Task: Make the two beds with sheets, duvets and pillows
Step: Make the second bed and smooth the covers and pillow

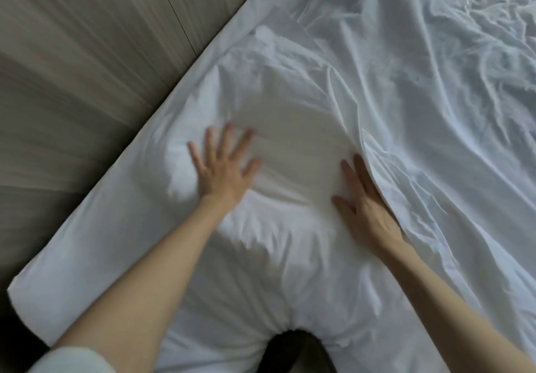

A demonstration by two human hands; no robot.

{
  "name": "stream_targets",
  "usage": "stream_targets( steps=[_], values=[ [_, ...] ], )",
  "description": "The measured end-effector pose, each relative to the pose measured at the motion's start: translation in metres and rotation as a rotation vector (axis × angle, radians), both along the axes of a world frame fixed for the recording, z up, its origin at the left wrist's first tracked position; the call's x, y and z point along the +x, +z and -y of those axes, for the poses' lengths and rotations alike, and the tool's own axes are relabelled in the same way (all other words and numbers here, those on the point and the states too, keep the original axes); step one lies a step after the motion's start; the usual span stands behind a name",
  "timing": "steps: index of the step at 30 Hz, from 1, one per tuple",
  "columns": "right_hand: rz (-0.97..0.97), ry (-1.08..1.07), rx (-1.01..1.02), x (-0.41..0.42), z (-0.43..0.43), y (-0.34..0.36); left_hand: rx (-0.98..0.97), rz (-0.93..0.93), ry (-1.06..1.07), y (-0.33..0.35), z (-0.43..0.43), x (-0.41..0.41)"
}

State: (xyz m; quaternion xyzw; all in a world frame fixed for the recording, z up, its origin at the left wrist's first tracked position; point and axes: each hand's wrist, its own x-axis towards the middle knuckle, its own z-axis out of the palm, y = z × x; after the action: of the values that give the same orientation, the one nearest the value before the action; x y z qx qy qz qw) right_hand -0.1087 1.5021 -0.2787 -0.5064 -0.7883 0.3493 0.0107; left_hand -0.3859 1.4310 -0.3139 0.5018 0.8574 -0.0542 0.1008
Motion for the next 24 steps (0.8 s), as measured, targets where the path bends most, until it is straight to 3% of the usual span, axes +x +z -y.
stream_targets(
  steps=[3, 5, 9, 11, 14, 18, 21, 24],
  values=[
    [0.01, -0.13, 0.028, -0.014, -0.007, 0.009, -0.062, 0.068, 0.244, 0.012, -0.003, -0.054],
    [0.018, -0.124, 0.068, -0.025, -0.008, 0.014, -0.057, 0.082, 0.272, 0.024, -0.005, -0.052],
    [0.01, 0.001, 0.354, -0.032, -0.006, 0.022, 0.215, 0.103, 0.005, 0.04, -0.014, 0.024],
    [0.073, 0.056, 0.464, -0.024, -0.006, 0.022, 0.18, 0.157, -0.135, 0.034, -0.016, 0.073],
    [0.285, 0.103, 0.359, 0.005, -0.011, 0.014, 0.073, 0.199, -0.191, 0.011, -0.013, 0.109],
    [0.411, -0.004, 0.062, 0.029, -0.05, 0.015, -0.01, 0.101, -0.28, -0.005, -0.021, 0.075],
    [0.398, -0.026, 0.077, 0.026, -0.049, 0.021, 0.001, 0.052, -0.156, 0.002, -0.019, 0.039],
    [0.349, -0.019, 0.302, 0.02, -0.017, 0.029, -0.017, 0.099, 0.12, 0.013, -0.006, 0.012]
  ],
)
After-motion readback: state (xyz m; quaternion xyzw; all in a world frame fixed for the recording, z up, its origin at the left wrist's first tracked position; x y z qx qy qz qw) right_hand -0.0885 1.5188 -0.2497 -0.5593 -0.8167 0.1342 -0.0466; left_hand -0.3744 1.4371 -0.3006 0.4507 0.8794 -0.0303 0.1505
